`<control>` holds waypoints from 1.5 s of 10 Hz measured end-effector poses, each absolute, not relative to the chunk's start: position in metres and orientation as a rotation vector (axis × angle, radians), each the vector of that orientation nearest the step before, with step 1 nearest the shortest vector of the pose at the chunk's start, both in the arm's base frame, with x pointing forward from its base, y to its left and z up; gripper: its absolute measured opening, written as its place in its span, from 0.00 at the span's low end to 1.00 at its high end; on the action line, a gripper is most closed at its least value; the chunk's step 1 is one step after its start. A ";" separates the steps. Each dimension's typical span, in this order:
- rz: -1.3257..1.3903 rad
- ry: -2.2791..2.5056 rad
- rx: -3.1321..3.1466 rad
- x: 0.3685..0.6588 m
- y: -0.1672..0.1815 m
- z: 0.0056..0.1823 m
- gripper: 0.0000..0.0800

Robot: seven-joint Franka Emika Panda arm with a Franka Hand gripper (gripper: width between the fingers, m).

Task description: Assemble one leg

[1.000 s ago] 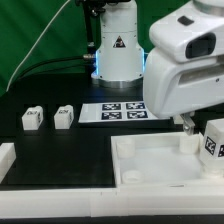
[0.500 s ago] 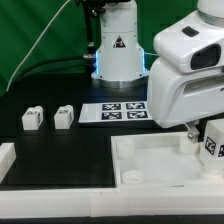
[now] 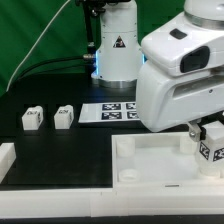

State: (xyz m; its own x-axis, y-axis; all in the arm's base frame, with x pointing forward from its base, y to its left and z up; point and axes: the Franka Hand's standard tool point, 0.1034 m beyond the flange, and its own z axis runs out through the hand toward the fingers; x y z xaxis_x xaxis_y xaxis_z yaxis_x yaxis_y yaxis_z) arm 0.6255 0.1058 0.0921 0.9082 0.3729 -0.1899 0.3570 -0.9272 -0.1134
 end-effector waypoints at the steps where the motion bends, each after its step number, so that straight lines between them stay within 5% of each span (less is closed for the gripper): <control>1: 0.322 -0.544 -3.001 0.625 0.107 0.092 0.36; 3: 0.323 -0.516 -3.008 0.625 0.107 0.092 0.36; 15: 0.378 1.587 -2.726 0.624 0.119 0.092 0.37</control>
Offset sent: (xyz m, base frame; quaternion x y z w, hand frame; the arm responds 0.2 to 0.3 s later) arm 0.0000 0.0000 0.0000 0.0000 0.0000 0.0899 0.9960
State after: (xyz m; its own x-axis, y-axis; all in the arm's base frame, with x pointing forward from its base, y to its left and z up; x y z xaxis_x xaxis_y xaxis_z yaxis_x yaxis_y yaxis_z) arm 0.6237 0.1190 0.0921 0.4728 -0.8612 -0.1866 -0.8529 -0.5005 0.1486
